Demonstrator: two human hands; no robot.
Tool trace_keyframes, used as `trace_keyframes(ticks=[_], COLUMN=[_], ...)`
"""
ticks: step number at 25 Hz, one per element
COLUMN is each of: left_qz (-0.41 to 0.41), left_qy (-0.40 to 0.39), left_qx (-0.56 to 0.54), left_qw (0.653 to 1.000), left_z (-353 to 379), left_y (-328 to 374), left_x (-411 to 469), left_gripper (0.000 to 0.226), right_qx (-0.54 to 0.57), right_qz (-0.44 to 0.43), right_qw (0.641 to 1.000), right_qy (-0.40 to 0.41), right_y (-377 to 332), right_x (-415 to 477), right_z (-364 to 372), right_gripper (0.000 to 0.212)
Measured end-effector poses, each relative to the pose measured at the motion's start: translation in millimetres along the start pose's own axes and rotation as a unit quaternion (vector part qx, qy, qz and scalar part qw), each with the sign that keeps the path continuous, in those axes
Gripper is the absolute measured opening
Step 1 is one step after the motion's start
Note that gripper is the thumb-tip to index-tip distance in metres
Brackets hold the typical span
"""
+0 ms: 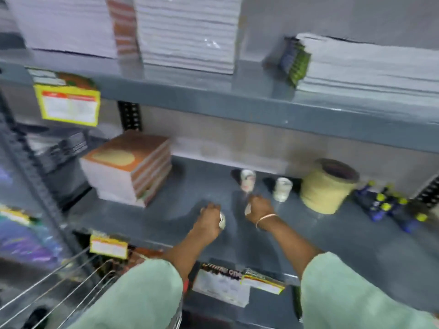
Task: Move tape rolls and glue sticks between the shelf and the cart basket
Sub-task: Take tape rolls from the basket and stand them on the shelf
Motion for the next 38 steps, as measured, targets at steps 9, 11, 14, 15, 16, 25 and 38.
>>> trace_keyframes(ticks=[9, 11, 14, 15, 16, 25, 38], left_qz=[0.028, 0.018, 0.005, 0.002, 0.001, 0.005, 0.019], left_qy=[-0.004, 0.054, 0.113, 0.115, 0.111, 0.104, 0.115], left_qx=[-0.069, -0.075, -0.06, -0.051, -0.035, 0.045, 0.057], left_qw=[0.997, 0.996, 0.992, 0.992, 0.993, 0.993, 0.992], left_z=[7, -8, -17, -15, -10, 11, 10], left_y=[26, 16, -6, -14, -22, -44, -41], left_x=[9, 7, 9, 10, 12, 15, 14], left_gripper=[0.068, 0.067, 0.059, 0.057, 0.057, 0.088, 0.088], right_qx=[-0.009, 0.003, -0.008, -0.019, -0.034, -0.017, 0.019], right_qz=[-0.003, -0.002, -0.003, -0.005, -0.007, -0.035, -0.042], right_qw=[1.0, 0.999, 0.998, 0.997, 0.996, 0.999, 0.999], right_qy=[-0.03, -0.048, -0.068, -0.076, -0.082, -0.009, -0.008], right_y=[36, 37, 39, 40, 40, 24, 10], right_x=[-10, -8, -4, -4, -4, 36, 135], right_z=[16, 17, 19, 20, 21, -29, -59], right_gripper=[0.054, 0.077, 0.088, 0.088, 0.086, 0.049, 0.051])
Point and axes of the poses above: each hand's wrist, its own x-axis towards the middle knuckle, its own z-axis out of the palm, y = z × x, the point moved 10 cm from there along x, towards the middle knuckle, and after that the axes turned 5 degrees about -z, right-handed, at the moved point
